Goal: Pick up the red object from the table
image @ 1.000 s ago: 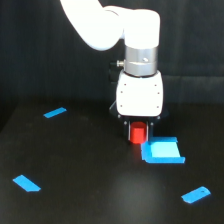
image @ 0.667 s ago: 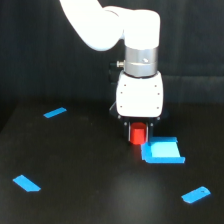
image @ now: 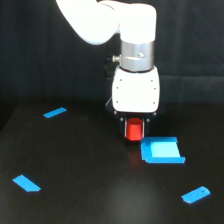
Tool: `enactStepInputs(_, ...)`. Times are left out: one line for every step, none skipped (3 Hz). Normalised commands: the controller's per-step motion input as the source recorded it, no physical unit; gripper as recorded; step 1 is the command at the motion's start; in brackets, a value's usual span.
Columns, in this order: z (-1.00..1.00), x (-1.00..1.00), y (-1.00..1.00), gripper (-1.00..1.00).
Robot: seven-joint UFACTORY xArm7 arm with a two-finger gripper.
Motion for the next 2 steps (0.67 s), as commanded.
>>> enactStepInputs(0.95, -0.33, -0.05, -0.95)
enactStepInputs(0.92, -0.33, -0.11, -1.0)
